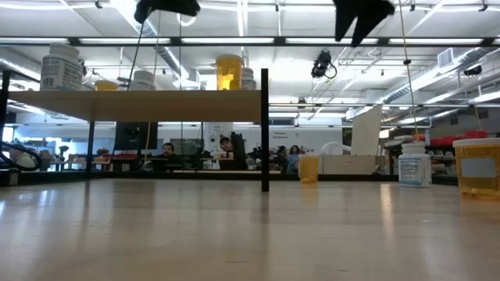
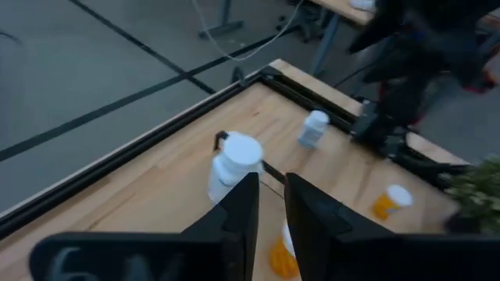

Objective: Pick and place medicine bottles onto shelf by color
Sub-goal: Put the white pill bottle on the shelf

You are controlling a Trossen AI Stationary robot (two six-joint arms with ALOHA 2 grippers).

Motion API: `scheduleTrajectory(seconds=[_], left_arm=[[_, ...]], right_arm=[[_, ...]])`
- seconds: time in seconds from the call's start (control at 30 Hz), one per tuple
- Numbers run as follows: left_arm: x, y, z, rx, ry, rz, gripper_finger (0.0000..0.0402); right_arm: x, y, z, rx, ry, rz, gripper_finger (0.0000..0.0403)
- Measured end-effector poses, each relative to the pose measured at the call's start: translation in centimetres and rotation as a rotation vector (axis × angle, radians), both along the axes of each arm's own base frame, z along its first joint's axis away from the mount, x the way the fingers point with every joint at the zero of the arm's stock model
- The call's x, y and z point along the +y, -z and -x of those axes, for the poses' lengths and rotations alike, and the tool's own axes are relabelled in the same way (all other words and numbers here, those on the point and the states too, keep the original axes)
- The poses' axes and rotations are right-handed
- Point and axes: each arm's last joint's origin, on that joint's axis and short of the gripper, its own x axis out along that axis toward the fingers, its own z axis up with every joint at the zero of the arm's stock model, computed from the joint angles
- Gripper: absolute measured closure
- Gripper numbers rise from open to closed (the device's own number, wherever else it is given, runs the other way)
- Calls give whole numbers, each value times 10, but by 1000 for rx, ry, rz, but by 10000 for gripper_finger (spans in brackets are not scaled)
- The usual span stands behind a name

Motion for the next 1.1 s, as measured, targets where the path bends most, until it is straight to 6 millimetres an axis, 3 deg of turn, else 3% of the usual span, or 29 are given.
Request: scheduleTrajectory(seconds=[0.17,0.37,0.47,0.67,0.87,1.1], left_arm=[[-8,-11,10,-73,40,-1,321],[-17,-21,16,-150,92,-17,312],[-22,-24,15,-167,126,-51,310],[-27,-25,14,-168,158,-70,311],[-30,-25,14,-168,175,-74,287],[-37,-26,15,-188,204,-64,228]], right_arm=[[-45,11,3,-28,37,-183,105],[-82,49,26,101,194,-381,105],[-86,74,31,147,198,-498,105],[-84,112,42,290,247,-538,93],[-83,128,48,373,264,-498,59],[-88,137,49,371,299,-437,36]])
